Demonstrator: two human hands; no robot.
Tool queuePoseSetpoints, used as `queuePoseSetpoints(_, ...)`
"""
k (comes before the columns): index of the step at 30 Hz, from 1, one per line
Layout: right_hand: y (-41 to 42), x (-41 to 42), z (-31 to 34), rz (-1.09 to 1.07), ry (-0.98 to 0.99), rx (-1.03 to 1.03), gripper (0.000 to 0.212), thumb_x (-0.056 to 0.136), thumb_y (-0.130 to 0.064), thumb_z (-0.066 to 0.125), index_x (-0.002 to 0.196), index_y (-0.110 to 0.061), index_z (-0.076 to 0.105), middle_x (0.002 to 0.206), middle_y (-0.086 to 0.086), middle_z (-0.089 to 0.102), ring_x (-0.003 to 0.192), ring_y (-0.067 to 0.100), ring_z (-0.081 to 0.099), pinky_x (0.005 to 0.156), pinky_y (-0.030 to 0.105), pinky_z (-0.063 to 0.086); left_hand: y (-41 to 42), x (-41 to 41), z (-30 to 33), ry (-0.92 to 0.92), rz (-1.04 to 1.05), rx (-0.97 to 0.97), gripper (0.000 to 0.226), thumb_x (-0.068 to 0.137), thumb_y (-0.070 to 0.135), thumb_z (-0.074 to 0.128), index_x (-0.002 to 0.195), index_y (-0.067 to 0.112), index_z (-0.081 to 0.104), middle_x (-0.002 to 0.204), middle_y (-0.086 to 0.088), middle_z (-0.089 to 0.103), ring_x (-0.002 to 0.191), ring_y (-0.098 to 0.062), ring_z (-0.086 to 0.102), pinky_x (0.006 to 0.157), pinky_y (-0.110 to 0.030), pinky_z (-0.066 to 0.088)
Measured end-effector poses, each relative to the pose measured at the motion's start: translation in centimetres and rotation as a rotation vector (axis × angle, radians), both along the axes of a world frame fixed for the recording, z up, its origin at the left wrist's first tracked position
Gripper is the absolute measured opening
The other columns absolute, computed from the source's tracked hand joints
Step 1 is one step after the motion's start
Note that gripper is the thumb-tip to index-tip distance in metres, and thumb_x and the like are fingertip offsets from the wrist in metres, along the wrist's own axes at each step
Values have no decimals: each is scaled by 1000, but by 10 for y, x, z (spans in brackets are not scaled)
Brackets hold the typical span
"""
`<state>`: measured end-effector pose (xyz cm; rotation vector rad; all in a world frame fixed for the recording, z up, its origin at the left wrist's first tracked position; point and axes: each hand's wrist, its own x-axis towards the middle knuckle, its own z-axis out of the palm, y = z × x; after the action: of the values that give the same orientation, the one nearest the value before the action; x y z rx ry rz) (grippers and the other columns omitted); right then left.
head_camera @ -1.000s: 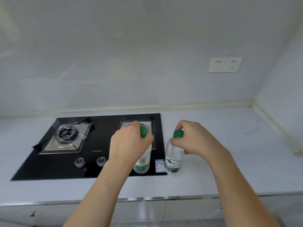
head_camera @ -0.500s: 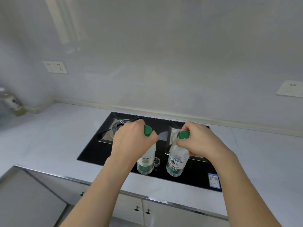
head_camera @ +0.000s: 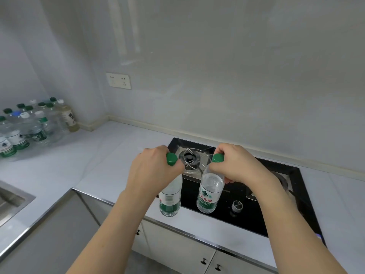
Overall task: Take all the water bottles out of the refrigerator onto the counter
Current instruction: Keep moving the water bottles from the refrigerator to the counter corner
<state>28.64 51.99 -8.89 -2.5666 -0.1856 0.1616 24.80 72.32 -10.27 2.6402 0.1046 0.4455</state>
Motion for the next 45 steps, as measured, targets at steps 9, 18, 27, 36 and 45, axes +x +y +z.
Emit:
queuePoseSetpoints(9, 103, 47, -12, 145, 13, -45, 20, 73, -34, 65, 85, -22, 54, 75, -2, 64, 51, 16, 67, 55, 39, 55, 92, 22, -12, 9, 129, -35, 30, 74, 40, 56, 76, 10, 57, 65, -10, 59, 66, -30, 59, 55, -37, 49)
queuePoseSetpoints(18, 216, 135, -23, 220, 43, 40, 17, 72, -28, 66, 84, -22, 54, 73, -3, 64, 50, 15, 67, 55, 32, 53, 188, 87, -24, 51, 191, 29, 31, 76, 43, 56, 77, 12, 56, 65, -7, 59, 66, -27, 59, 56, -37, 49)
queuePoseSetpoints(27, 291, 210, -29, 258, 77, 90, 16, 74, -29, 66, 83, -26, 53, 77, -6, 63, 55, 12, 67, 61, 33, 55, 269, 159, -20, 64, 239, 36, 29, 79, 42, 56, 81, 13, 55, 69, -7, 60, 69, -28, 59, 56, -37, 49)
queuePoseSetpoints(36, 353, 258, -42, 240, 133, 73, 16, 72, -30, 65, 84, -28, 53, 79, -6, 64, 54, 12, 68, 61, 33, 56, 339, 207, -31, 72, 243, 10, 27, 78, 39, 56, 81, 12, 57, 69, -9, 62, 69, -28, 59, 56, -39, 49)
queuePoseSetpoints(45, 439, 295, -46, 278, 174, 33, 16, 75, -30, 64, 86, -28, 53, 84, -9, 62, 57, 10, 68, 63, 34, 55, 426, 249, -38, 111, 223, -2, 26, 78, 40, 55, 78, 14, 54, 66, -7, 60, 67, -28, 59, 54, -36, 48)
